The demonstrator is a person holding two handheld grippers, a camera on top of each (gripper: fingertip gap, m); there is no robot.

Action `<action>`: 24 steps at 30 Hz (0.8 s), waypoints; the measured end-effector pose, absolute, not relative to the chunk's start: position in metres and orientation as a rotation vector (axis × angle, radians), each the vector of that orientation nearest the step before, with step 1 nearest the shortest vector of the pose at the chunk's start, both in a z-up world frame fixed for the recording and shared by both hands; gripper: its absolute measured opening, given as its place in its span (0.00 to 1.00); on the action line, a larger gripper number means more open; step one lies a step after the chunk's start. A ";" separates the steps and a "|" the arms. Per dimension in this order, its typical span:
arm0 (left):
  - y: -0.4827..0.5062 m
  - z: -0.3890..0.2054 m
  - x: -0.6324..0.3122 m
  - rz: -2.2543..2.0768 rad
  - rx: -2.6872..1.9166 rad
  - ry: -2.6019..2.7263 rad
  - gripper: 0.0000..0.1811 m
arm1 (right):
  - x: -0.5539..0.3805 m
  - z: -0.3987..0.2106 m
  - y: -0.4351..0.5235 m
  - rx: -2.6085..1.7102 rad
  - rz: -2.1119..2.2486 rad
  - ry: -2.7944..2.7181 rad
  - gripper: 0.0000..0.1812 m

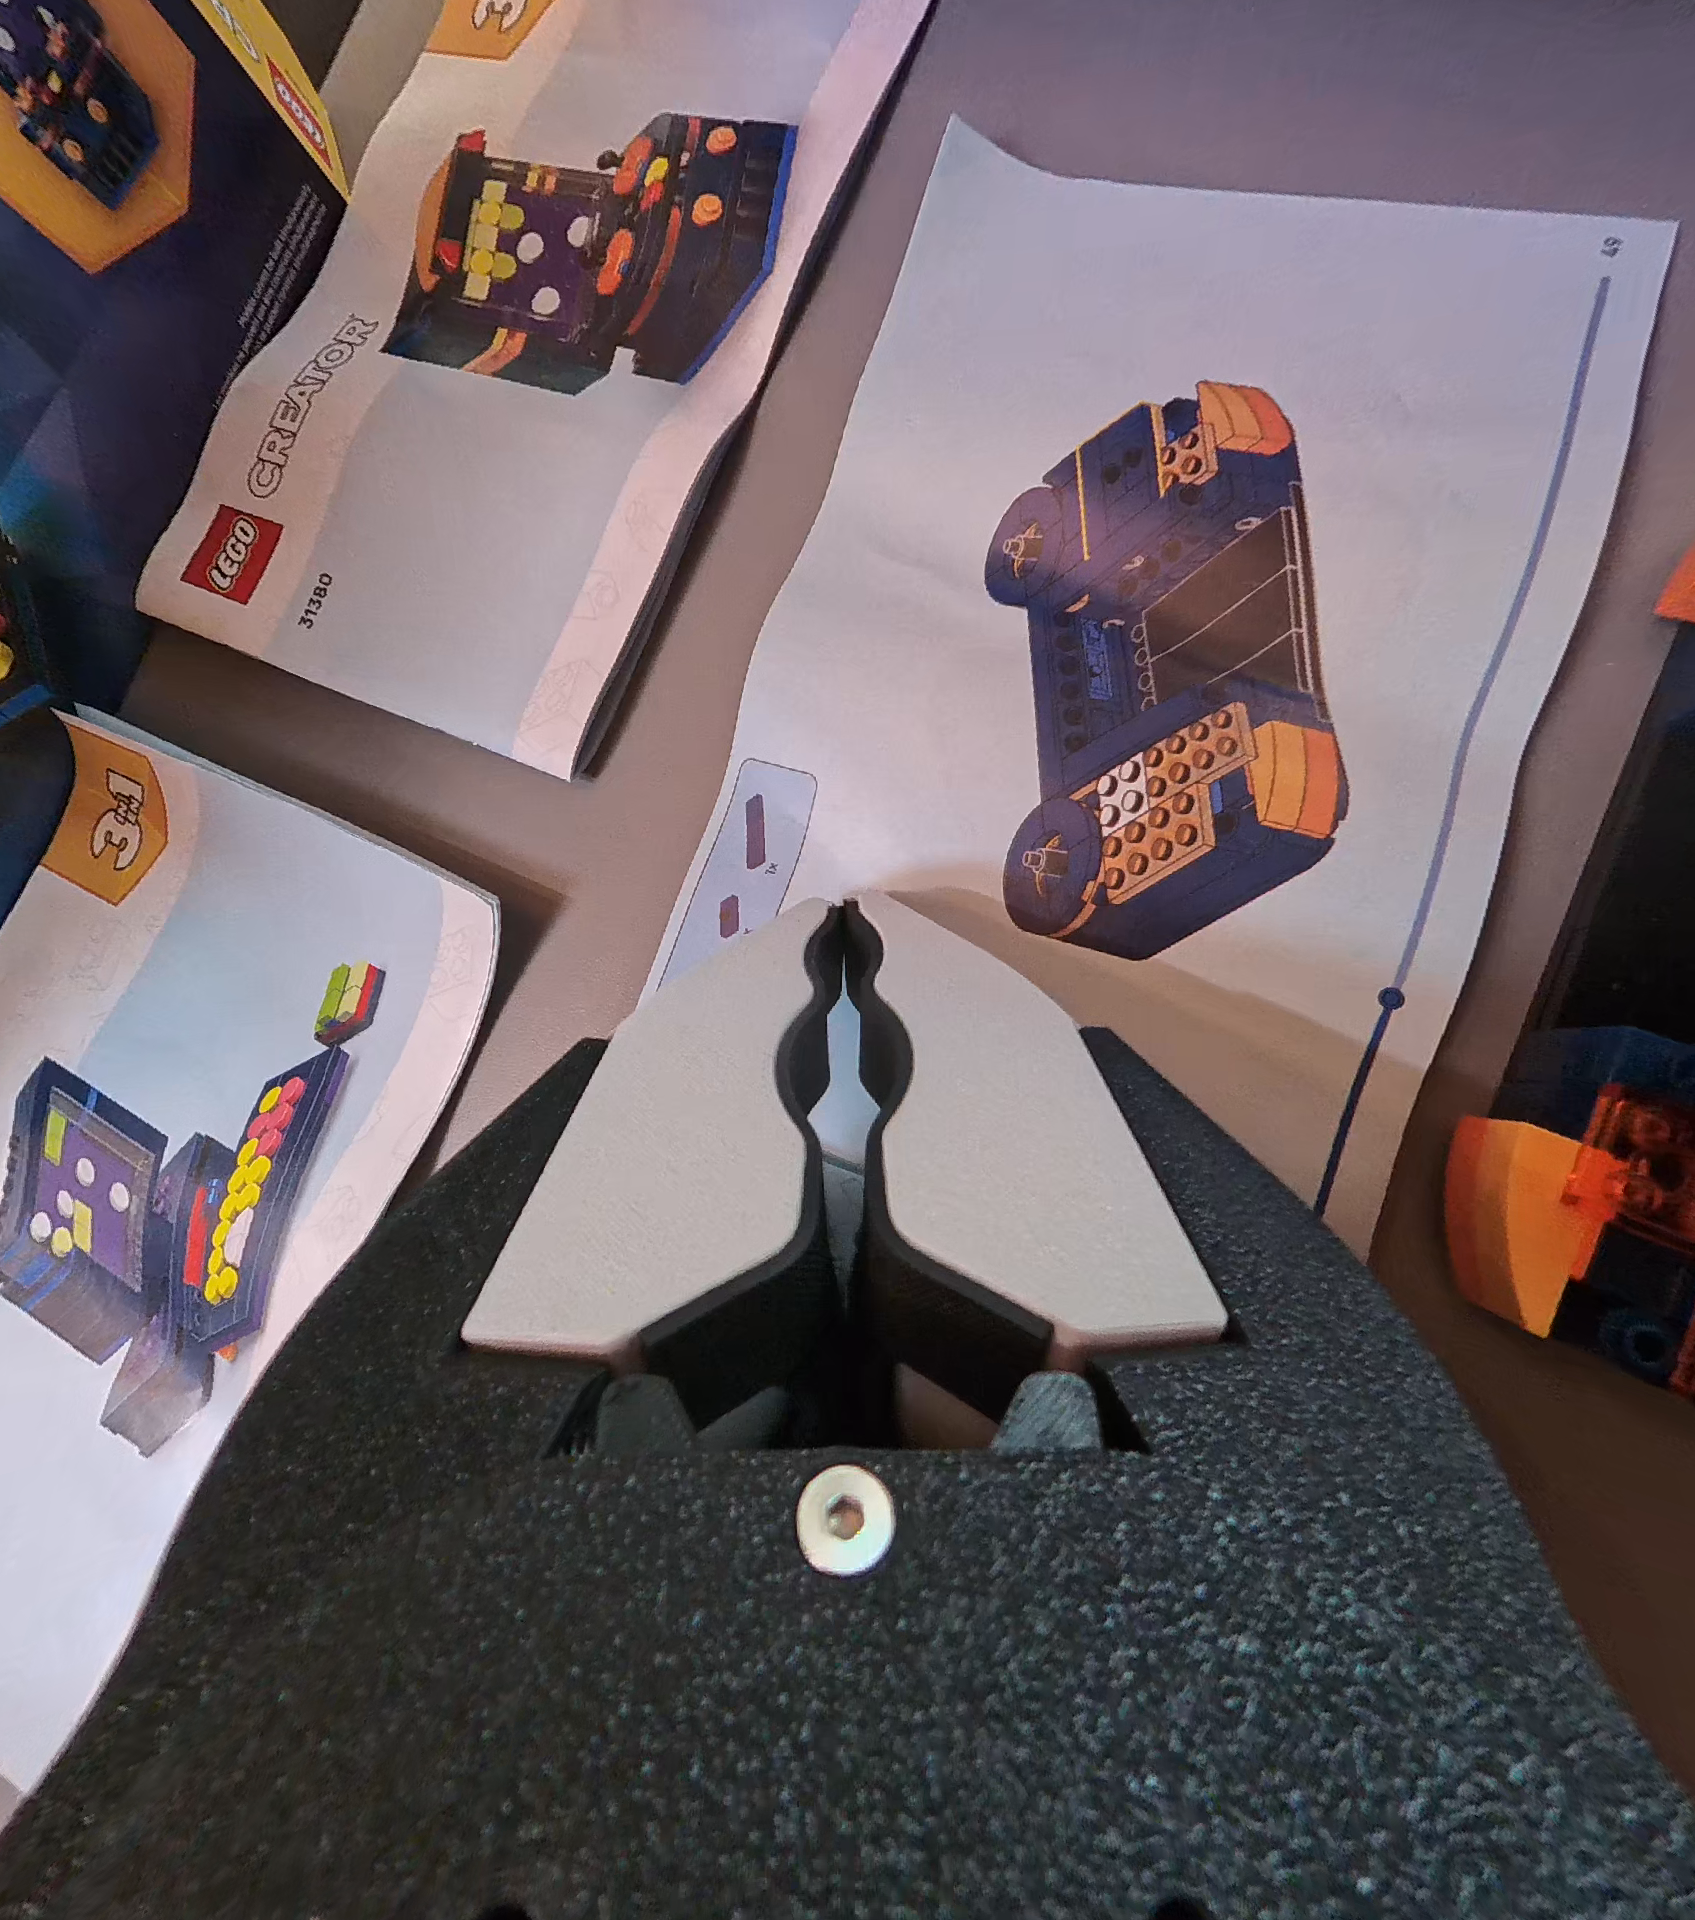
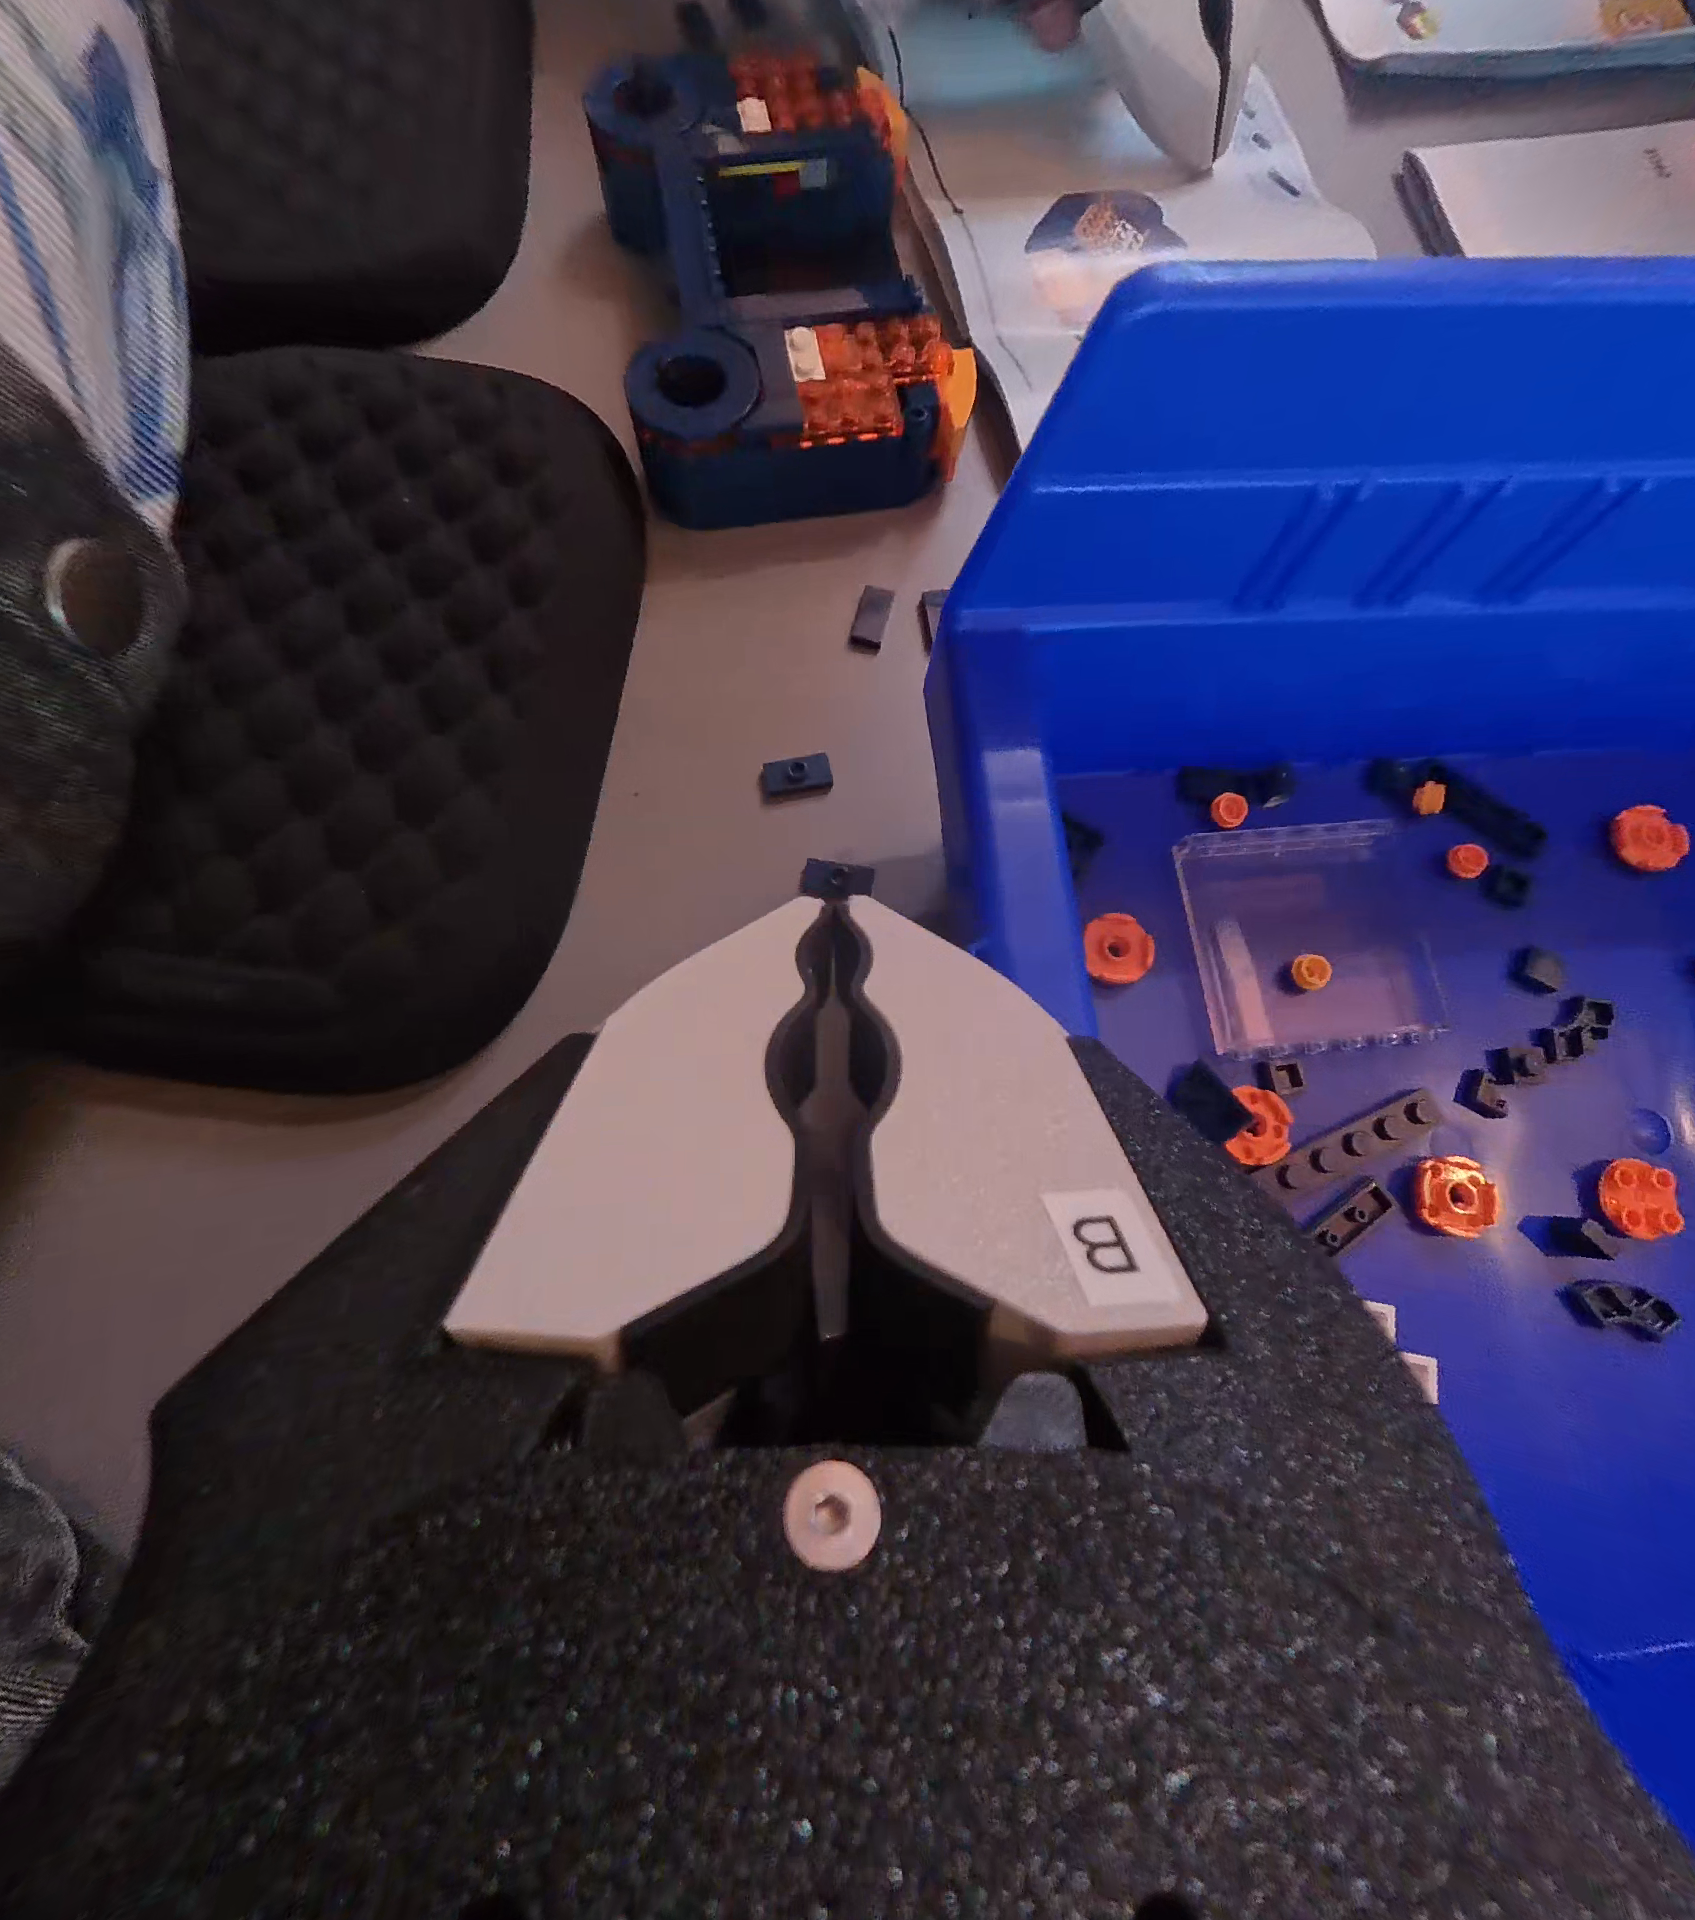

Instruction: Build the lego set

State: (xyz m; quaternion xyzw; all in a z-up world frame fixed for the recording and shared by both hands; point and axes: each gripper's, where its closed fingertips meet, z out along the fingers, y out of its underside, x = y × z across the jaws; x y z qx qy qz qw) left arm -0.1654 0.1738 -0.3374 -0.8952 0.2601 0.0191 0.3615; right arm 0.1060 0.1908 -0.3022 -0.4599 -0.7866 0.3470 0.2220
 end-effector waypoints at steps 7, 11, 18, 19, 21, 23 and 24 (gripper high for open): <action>0.174 -0.337 -0.165 0.057 -2.305 0.672 0.00 | 0.103 -0.302 0.197 -1.289 0.954 -2.128 0.00; 0.174 -0.337 -0.165 0.022 -2.304 0.651 0.00 | 0.097 -0.293 0.191 -1.259 1.001 -2.083 0.00; 0.172 -0.330 -0.166 -0.045 -2.304 0.626 0.00 | 0.049 -0.245 0.155 -1.008 1.037 -1.886 0.03; 0.170 -0.323 -0.166 -0.064 -2.295 0.631 0.00 | 0.043 -0.244 0.153 -0.989 1.014 -1.878 0.04; 0.161 -0.311 -0.166 -0.110 -2.304 0.652 0.05 | 0.037 -0.246 0.151 -0.959 0.995 -1.872 0.05; 0.150 -0.307 -0.168 -0.145 -2.344 0.686 0.06 | 0.036 -0.251 0.152 -0.985 1.011 -1.876 0.04; 0.148 -0.306 -0.170 -0.138 -2.344 0.689 0.06 | 0.036 -0.258 0.155 -1.019 1.002 -1.898 0.04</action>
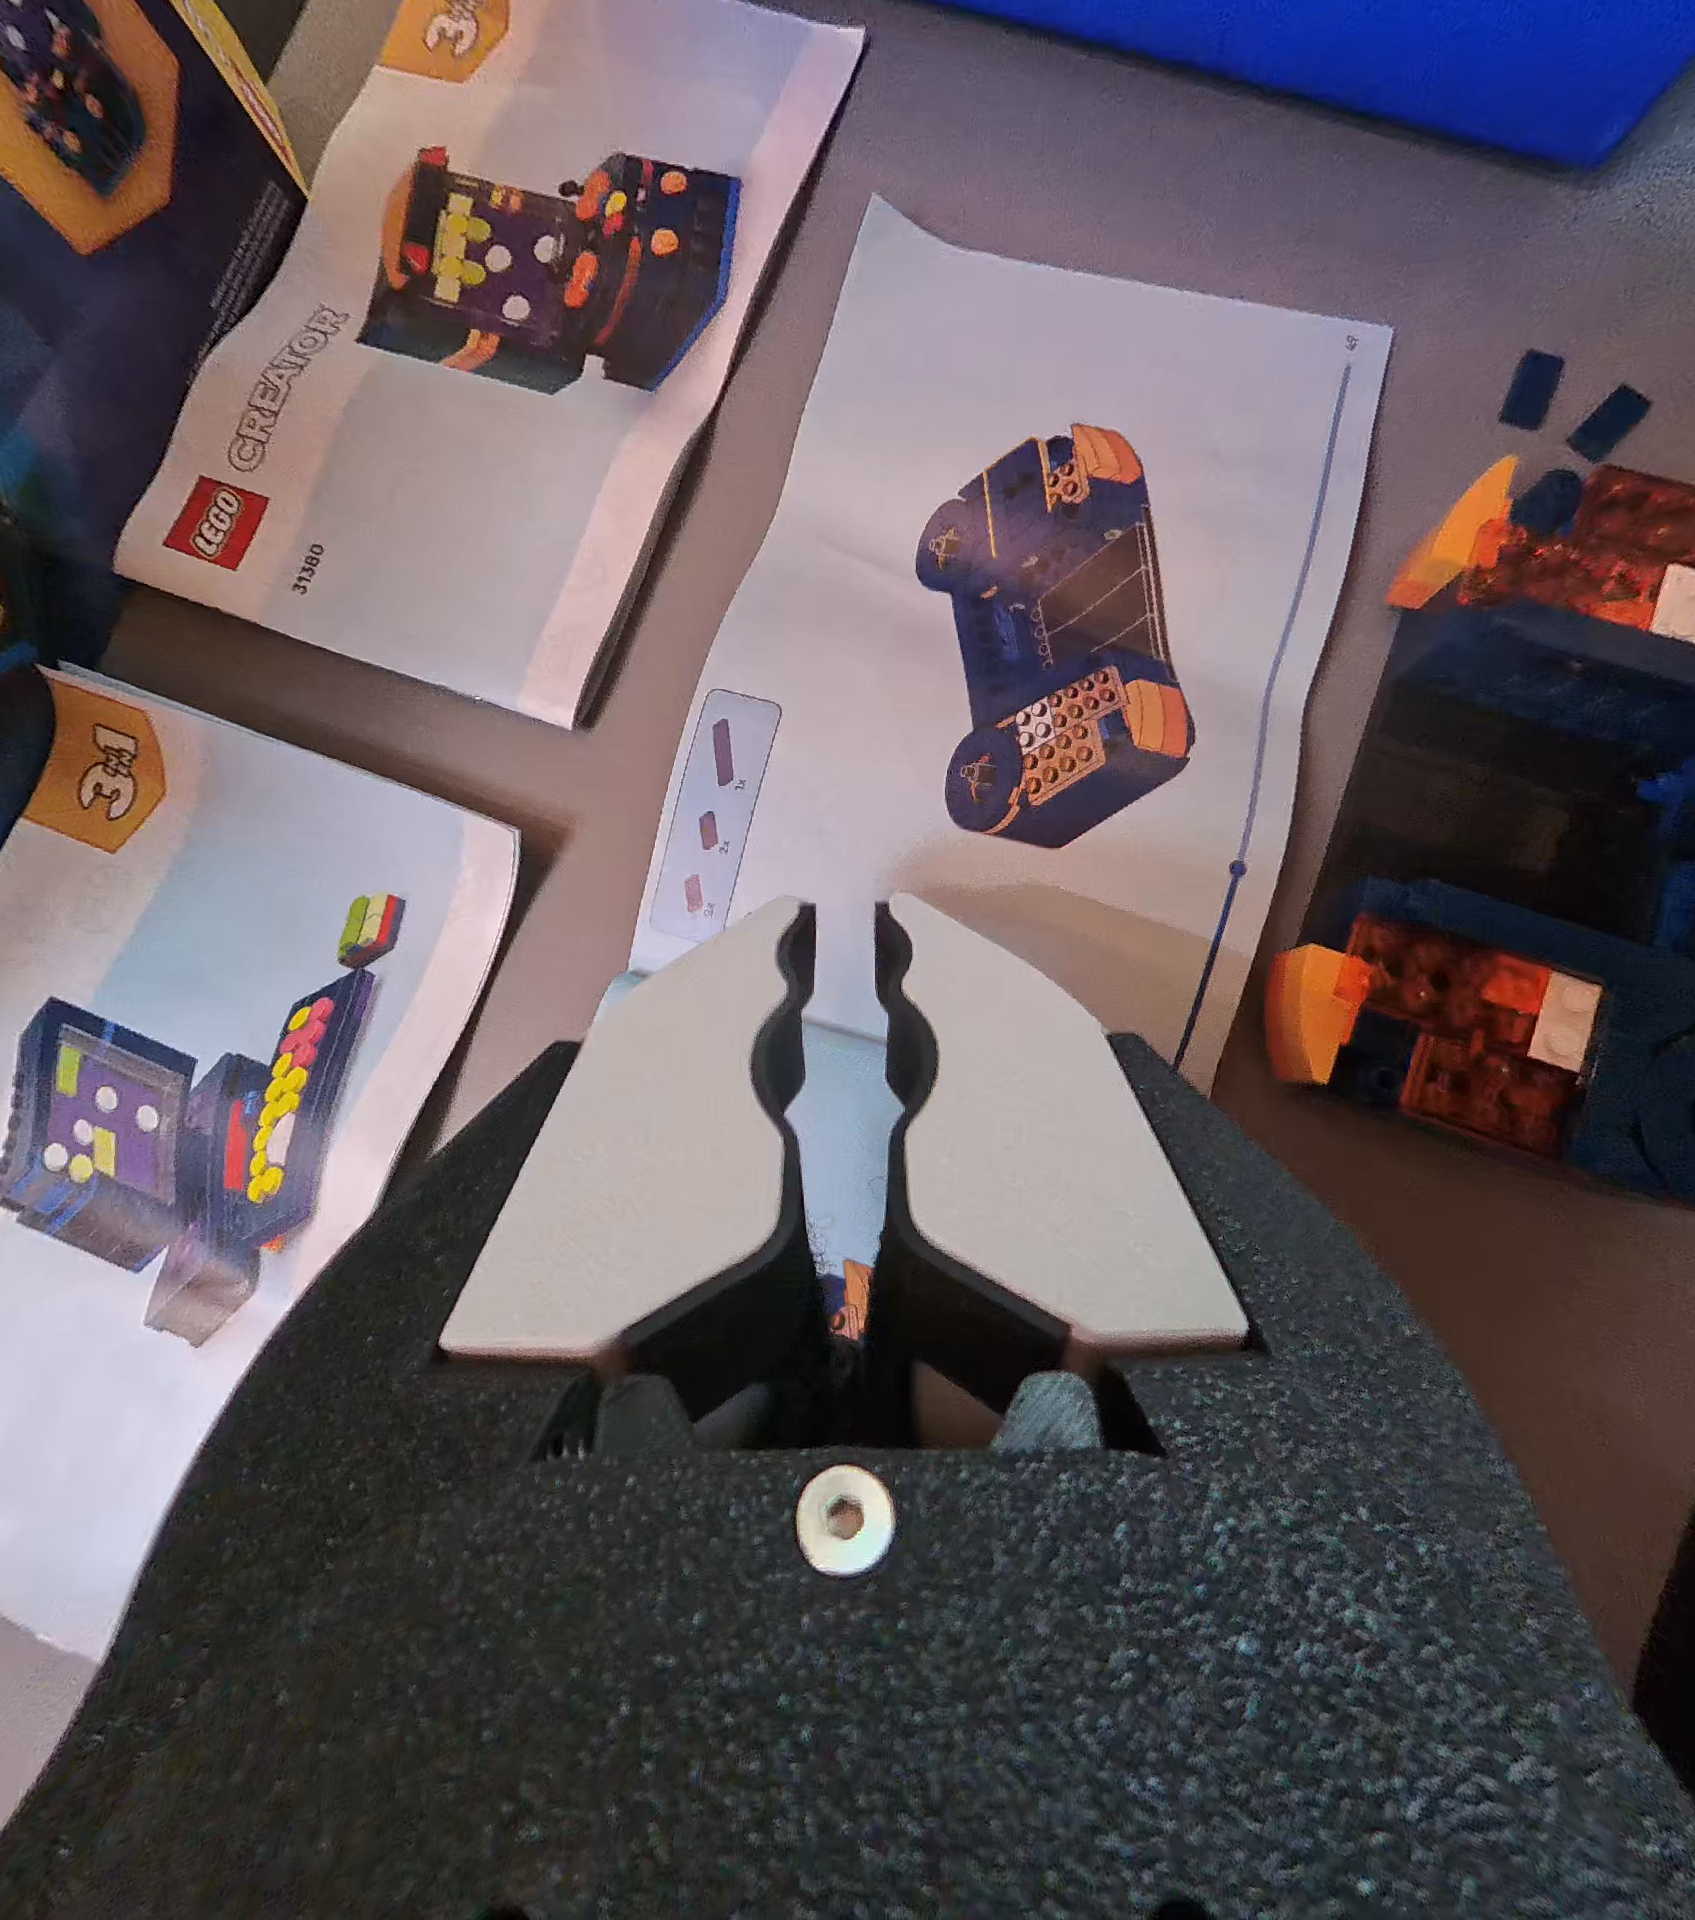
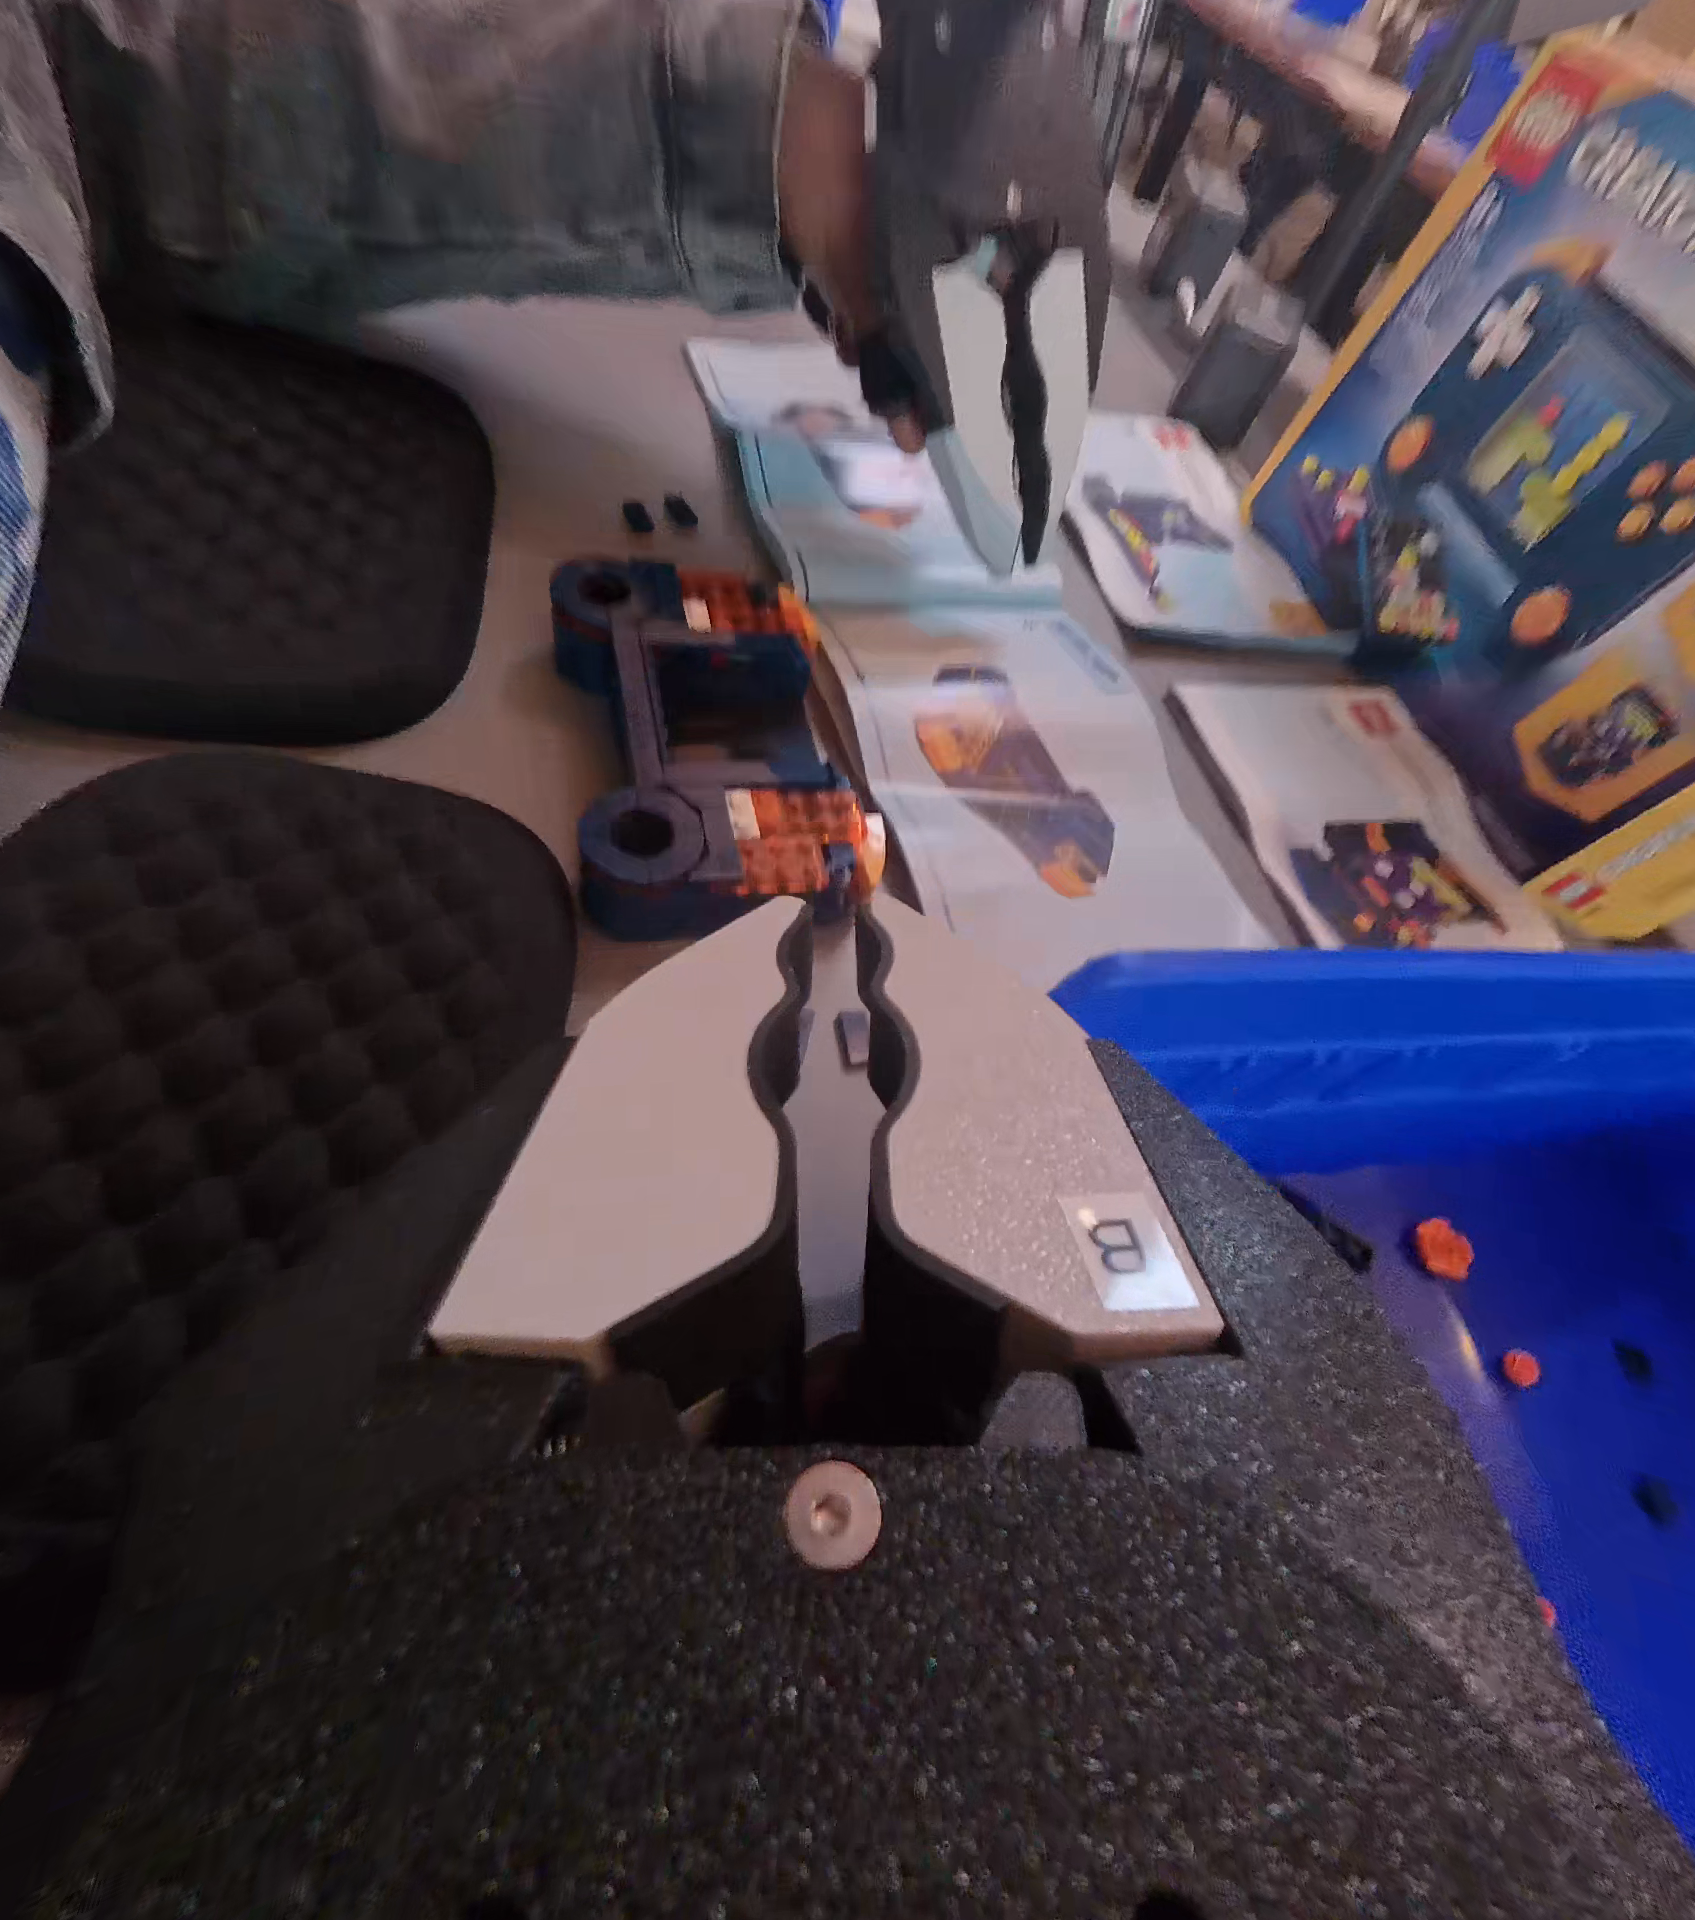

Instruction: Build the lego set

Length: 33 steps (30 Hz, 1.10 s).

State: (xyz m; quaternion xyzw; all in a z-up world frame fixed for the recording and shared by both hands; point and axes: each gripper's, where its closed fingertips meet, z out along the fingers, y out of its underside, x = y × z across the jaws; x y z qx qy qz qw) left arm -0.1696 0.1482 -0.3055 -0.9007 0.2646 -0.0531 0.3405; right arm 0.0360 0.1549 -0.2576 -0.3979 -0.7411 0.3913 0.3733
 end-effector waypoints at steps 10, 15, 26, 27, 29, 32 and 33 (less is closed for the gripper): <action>0.155 -0.337 -0.156 -0.148 -2.393 0.719 0.00 | 0.034 -0.279 0.162 -1.089 0.931 -1.963 0.02; 0.154 -0.337 -0.156 -0.161 -2.399 0.703 0.00 | 0.033 -0.284 0.167 -1.114 0.909 -1.968 0.02; 0.154 -0.338 -0.156 -0.171 -2.401 0.678 0.00 | 0.006 -0.250 0.163 -1.092 0.853 -1.838 0.06; 0.155 -0.338 -0.156 -0.164 -2.403 0.679 0.00 | -0.010 -0.232 0.158 -1.092 0.880 -1.753 0.07; 0.155 -0.338 -0.155 -0.156 -2.402 0.682 0.00 | -0.045 -0.204 0.141 -1.128 1.012 -1.638 0.12; 0.155 -0.338 -0.155 -0.160 -2.393 0.680 0.00 | -0.074 -0.208 0.133 -1.106 1.004 -1.734 0.11; 0.155 -0.338 -0.155 -0.166 -2.389 0.674 0.00 | -0.082 -0.212 0.146 -1.155 0.964 -1.698 0.09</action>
